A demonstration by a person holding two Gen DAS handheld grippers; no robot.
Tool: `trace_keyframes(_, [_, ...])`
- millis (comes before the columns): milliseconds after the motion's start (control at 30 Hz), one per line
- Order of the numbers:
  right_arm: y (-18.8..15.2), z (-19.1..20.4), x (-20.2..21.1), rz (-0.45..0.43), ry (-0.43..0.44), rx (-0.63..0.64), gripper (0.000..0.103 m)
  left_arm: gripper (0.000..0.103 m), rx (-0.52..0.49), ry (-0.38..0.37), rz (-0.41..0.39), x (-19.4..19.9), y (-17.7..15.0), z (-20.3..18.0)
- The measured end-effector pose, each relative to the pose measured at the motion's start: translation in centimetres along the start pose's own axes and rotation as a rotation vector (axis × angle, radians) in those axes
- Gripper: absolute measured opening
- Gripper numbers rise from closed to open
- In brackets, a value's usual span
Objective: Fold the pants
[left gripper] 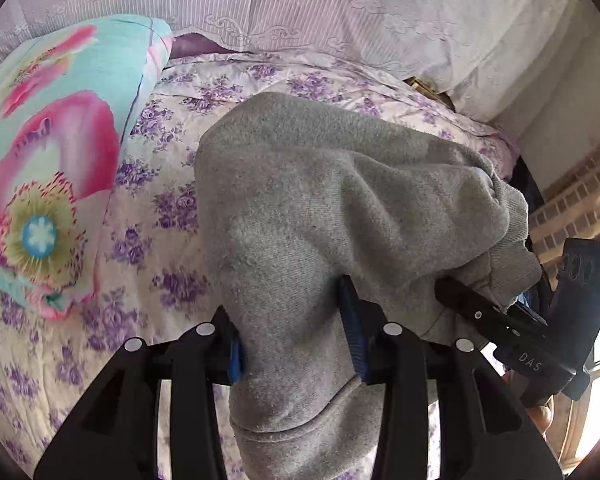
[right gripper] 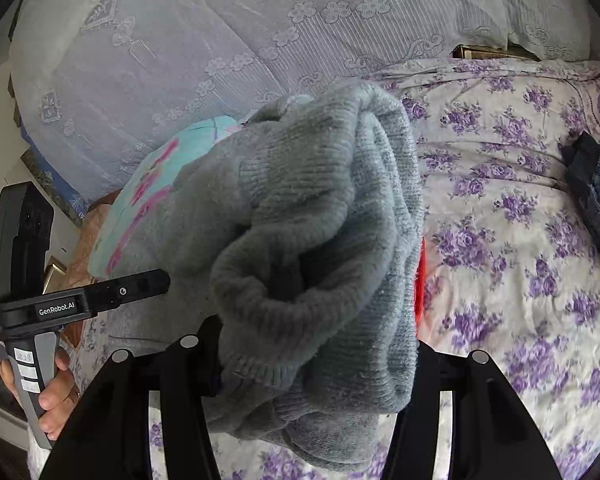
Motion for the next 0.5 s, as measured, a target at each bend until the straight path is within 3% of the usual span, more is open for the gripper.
trace_keyframes(167, [-1.1,-3.3,-6.6,0.068,-0.036,0.003,0.055,0.039,0.008,-0.014,0.068,-7.6,0.2,2.9])
trace_keyframes(233, [-1.7,-3.9,-7.8,0.030,-0.041,0.039,0.065,0.049,0.020,-0.012,0.067,-9.9,-0.2,4.3])
trace_keyframes(267, [-1.7,-4.0,-7.9,0.003,-0.031,0.044,0.070,0.054,0.023,-0.018,0.047,-10.3,-0.2,4.8])
trace_keyframes(333, [-1.8,-4.5,-7.8,-0.002,-0.055,0.040,0.089,0.088,0.014,0.027,0.012,-10.3,-0.1,6.1])
trace_keyframes(433, [-1.5,-4.9,-6.3,0.034,-0.092,0.037,0.091,0.088,0.008,0.026,0.000,-9.0,-0.3,6.9])
trace_keyframes(500, [-0.8,-4.8,-4.3,0.004,-0.140,0.064,0.091,0.087,0.000,0.047,-0.026,-7.2,-0.5,7.1])
Point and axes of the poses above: each gripper's, at about its wrist camera, not at the fingertips, and x roughly against the way its jaws point, z to its left, y to its top, the point moved 9 cm from there along -x, roughly the way its jaws point, and after that the axes turned 7 degrees about -z, right-handed, at the moved point
